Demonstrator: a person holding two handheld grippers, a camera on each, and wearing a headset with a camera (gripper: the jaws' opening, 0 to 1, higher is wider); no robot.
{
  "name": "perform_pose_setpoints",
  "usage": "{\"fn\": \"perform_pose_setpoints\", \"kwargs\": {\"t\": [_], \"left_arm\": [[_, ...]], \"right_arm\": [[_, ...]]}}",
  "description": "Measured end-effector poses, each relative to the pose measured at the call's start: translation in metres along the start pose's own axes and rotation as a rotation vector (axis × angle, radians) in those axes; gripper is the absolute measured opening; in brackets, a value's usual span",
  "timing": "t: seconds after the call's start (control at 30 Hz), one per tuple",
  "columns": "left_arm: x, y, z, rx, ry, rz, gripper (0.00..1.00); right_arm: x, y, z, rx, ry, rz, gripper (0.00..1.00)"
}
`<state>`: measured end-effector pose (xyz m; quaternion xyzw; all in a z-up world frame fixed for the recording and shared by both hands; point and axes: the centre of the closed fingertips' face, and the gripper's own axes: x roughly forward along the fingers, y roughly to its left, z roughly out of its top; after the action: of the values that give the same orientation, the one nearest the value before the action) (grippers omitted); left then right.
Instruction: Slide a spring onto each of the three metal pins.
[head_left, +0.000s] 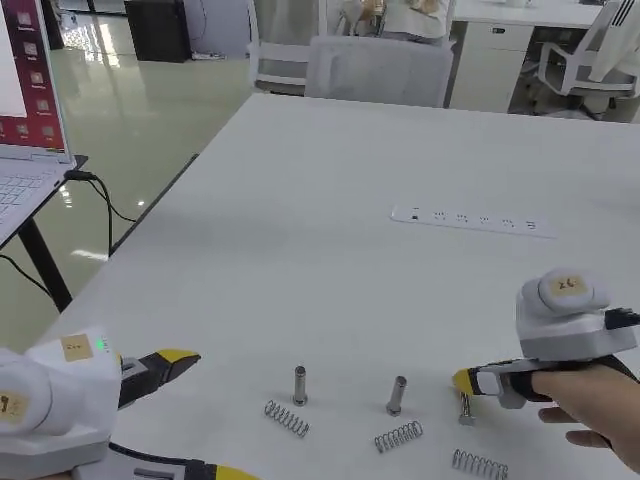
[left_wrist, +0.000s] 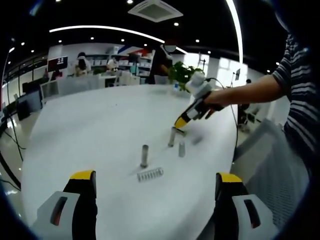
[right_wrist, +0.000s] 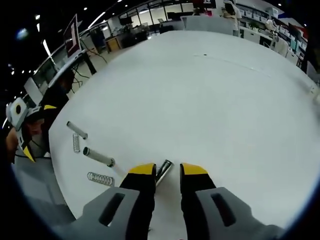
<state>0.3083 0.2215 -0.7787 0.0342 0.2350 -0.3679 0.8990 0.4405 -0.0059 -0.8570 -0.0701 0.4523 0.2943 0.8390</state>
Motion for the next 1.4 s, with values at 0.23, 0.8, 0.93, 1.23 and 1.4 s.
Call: {"fn": "perform_pose_setpoints", "kwargs": {"t": [0.23, 0.8, 0.93, 1.23, 1.4], "left_arm": [[-0.003, 0.005, -0.002, -0.01, -0.002, 0.011, 0.95], [0.0, -0.003, -0.002, -0.016, 0.002, 0.001, 0.94], [0.0, -0.004, 0.001, -0.016, -0.002, 0.001, 0.94], [0.002, -0.009, 0.003, -0.007, -0.003, -0.008, 0.94], [0.001, -0.014, 0.004, 0.001, 0.0, -0.021, 0.94]], "right_arm": [[0.005, 0.005, -0.001, -0.024, 0.019, -0.014, 0.09], [-0.004, 0.009, -0.009, -0.146, -0.022, 0.02, 0.05], [-0.013, 0.007, -0.005, -0.134, -0.067, 0.026, 0.05], [-0.027, 0.011, 0.002, -0.104, -0.14, 0.045, 0.05], [-0.033, 0.011, 0.006, -0.118, -0.178, 0.036, 0.05]]}}
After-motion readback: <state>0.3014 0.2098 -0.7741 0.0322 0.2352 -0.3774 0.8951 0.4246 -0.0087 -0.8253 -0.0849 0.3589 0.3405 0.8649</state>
